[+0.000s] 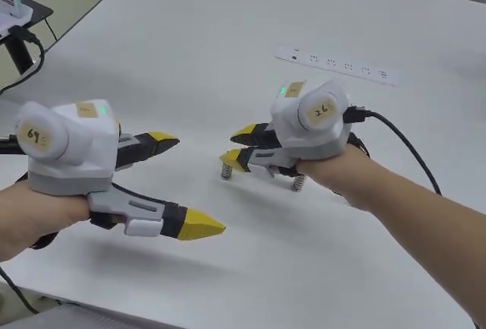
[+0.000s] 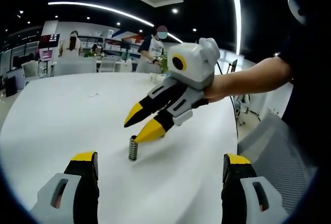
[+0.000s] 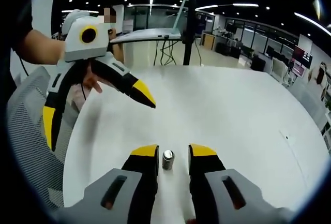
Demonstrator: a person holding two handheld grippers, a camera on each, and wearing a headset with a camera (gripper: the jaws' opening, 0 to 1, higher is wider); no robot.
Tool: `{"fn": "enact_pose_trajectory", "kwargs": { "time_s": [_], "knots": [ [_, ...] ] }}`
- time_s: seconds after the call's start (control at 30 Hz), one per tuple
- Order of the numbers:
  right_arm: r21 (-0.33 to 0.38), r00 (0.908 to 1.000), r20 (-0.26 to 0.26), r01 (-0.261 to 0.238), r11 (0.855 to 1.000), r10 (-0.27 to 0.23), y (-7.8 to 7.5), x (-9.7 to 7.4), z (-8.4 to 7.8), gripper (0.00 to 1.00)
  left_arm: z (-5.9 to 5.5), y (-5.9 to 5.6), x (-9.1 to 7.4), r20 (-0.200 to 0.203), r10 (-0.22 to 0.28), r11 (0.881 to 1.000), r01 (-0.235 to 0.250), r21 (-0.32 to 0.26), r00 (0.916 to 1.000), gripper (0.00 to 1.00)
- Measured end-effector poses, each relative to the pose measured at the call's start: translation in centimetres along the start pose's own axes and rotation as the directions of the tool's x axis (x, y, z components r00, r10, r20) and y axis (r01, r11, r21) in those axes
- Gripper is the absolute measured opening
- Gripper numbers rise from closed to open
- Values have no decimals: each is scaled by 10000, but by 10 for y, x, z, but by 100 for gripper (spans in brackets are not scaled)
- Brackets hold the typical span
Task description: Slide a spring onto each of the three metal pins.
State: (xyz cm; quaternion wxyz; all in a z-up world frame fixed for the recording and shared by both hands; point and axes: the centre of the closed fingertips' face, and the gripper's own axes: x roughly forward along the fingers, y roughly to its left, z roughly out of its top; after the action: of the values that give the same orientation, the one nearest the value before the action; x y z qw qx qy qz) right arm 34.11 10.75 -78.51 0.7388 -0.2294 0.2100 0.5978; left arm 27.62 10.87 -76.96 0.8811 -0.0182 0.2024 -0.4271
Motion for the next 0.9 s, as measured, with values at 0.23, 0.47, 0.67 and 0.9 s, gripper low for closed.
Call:
{"fn": "enact_pose_trajectory", "kwargs": {
  "time_s": [0.23,0.47,0.67,0.9],
  "knots": [
    [217,9966,822,71,9997,-88,6,-27,12,31,9,0,0,168,57,10000,-57,-22,9998,98],
    [578,9914,1289,143,9982,-217,10,-53,5,44,13,-2,2,168,18,10000,-18,23,9999,98],
    [1146,9875,1483,363,9927,-532,13,-69,-11,55,18,-7,6,139,-122,9998,120,146,9998,98],
    [1650,9818,1752,438,9853,-730,18,-86,-24,67,22,-13,10,106,-265,9993,262,267,9996,98]
  ]
}}
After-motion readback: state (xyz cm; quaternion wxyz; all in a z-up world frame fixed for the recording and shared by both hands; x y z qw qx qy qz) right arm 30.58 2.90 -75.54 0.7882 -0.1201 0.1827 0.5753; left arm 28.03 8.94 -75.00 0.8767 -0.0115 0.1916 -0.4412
